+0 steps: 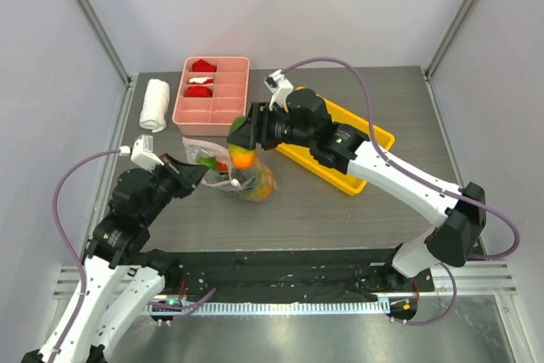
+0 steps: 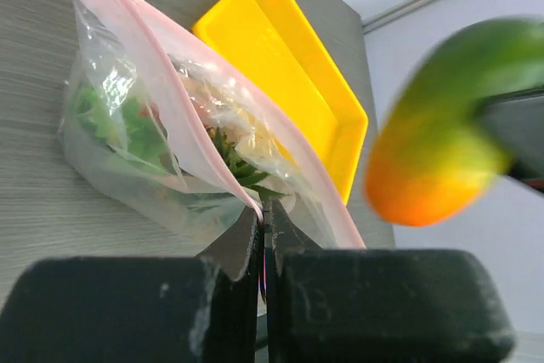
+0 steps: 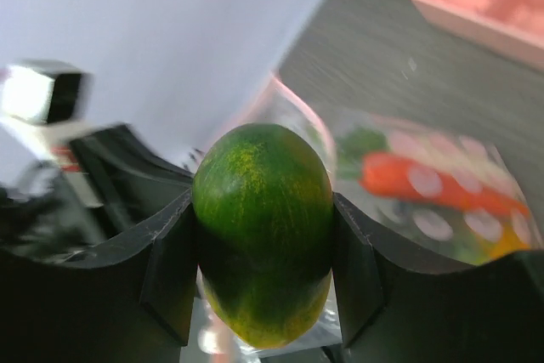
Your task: Open the zip-top bag and remove the fake food
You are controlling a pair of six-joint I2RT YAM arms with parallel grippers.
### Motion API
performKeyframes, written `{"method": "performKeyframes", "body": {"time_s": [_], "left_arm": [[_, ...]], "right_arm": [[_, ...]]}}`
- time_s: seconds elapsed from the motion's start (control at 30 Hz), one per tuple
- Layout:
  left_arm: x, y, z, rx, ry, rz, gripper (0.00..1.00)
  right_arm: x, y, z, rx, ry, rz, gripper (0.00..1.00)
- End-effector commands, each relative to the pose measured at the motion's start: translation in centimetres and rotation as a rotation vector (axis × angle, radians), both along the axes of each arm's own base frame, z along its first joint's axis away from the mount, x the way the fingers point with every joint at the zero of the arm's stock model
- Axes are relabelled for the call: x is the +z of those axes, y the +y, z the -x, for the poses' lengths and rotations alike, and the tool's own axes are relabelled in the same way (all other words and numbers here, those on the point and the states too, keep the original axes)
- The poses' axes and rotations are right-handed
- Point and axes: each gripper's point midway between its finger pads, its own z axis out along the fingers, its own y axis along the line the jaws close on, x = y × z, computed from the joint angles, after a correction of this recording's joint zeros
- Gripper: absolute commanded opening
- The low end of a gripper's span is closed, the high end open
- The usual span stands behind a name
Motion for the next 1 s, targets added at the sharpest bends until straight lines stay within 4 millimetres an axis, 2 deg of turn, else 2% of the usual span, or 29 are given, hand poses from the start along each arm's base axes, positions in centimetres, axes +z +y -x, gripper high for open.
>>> {"method": "performKeyframes", "body": {"time_s": [0.0,0.03,0.07,0.1,0.17,0.2,0.23,0.3,0.33,0.4,0.47,0.5,0.53,0.57,0.6,0.63,0.67,0.73,0.77,0.8,0.83,0.87,0.9,0.93,0.97], "left_arm": [[4.0,1.2,0.2,0.03,-0.108,-0.044,0.0],[4.3,1.2,0.3,0.025,-0.114,-0.051,0.0],[4.6,1.1,0.3,0.019,-0.121,-0.057,0.0],[5.4,1.1,0.3,0.012,-0.134,-0.065,0.0],[6.1,1.1,0.2,0.012,-0.142,-0.071,0.0],[6.3,1.0,0.1,0.008,-0.146,-0.076,0.0],[7.3,0.9,-0.2,0.009,-0.165,-0.071,0.0],[8.0,0.2,-0.4,-0.025,-0.179,-0.067,0.0],[7.9,-0.4,-1.0,-0.045,-0.165,-0.072,0.0],[7.7,-1.2,-1.7,-0.077,-0.158,-0.067,0.0],[6.5,-2.7,-2.7,-0.134,-0.128,-0.06,0.0],[6.0,-3.2,-3.1,-0.148,-0.118,-0.058,0.0],[4.7,-3.8,-3.5,-0.17,-0.085,-0.056,0.0],[4.7,-4.2,-3.9,-0.177,-0.09,-0.046,0.0],[4.4,-4.5,-4.1,-0.192,-0.081,-0.042,0.0],[3.6,-5.2,-4.3,-0.224,-0.055,-0.041,0.0],[3.7,-5.6,-4.3,-0.246,-0.056,-0.034,0.0],[3.5,-6.1,-4.3,-0.271,-0.052,-0.02,0.0],[3.6,-6.3,-4.2,-0.28,-0.051,-0.008,0.0],[3.3,-6.3,-4.1,-0.284,-0.05,-0.003,0.0],[3.3,-6.4,-4.0,-0.286,-0.051,0.001,0.0],[3.2,-6.3,-4.0,-0.285,-0.05,0.004,0.0],[3.0,-6.2,-3.8,-0.28,-0.048,0.004,0.0],[2.9,-6.1,-3.7,-0.279,-0.048,0.005,0.0],[3.1,-6.1,-3.5,-0.277,-0.055,0.014,0.0]], "right_arm": [[-0.3,-3.2,-2.2,-0.101,-0.033,0.054,0.22],[-0.9,-4.6,-3.3,-0.151,-0.041,0.097,0.22],[-2.2,-6.9,-4.8,-0.247,-0.031,0.17,0.22],[-3.0,-9.9,-7.2,-0.345,-0.024,0.217,0.22],[-6.2,-14.7,-10.5,-0.52,-0.019,0.371,0.22],[-8.2,-16.4,-11.3,-0.554,0.005,0.44,0.22],[-10.1,-19.0,-12.7,-0.608,0.038,0.497,0.22],[-14.2,-20.7,-13.7,-0.625,0.119,0.573,0.24],[-16.1,-22.2,-14.1,-0.643,0.161,0.601,0.27],[-19.4,-23.0,-14.3,-0.633,0.223,0.648,0.33],[-20.8,-23.8,-14.6,-0.642,0.244,0.666,0.4],[-21.8,-24.2,-14.6,-0.647,0.257,0.684,0.47],[-22.0,-24.4,-14.7,-0.648,0.255,0.688,0.52],[-22.3,-24.9,-14.9,-0.656,0.26,0.697,0.63],[-22.3,-25.3,-14.9,-0.668,0.257,0.707,0.81],[-21.9,-25.7,-15.1,-0.681,0.248,0.714,0.89],[-21.6,-26.1,-14.8,-0.689,0.24,0.738,0.98],[-19.4,-27.0,-15.1,-0.734,0.201,0.756,1.0],[-18.8,-27.4,-14.6,-0.74,0.204,0.79,1.0],[-16.6,-26.4,-14.8,-0.736,0.153,0.792,1.0],[-14.9,-26.2,-14.5,-0.759,0.116,0.808,1.0],[-13.9,-25.0,-13.7,-0.729,0.102,0.818,1.0],[-11.6,-21.7,-12.8,-0.673,0.05,0.761,1.0],[-10.8,-18.1,-11.3,-0.537,0.053,0.677,0.98],[-8.9,-15.5,-10.3,-0.466,0.038,0.571,0.9]]}}
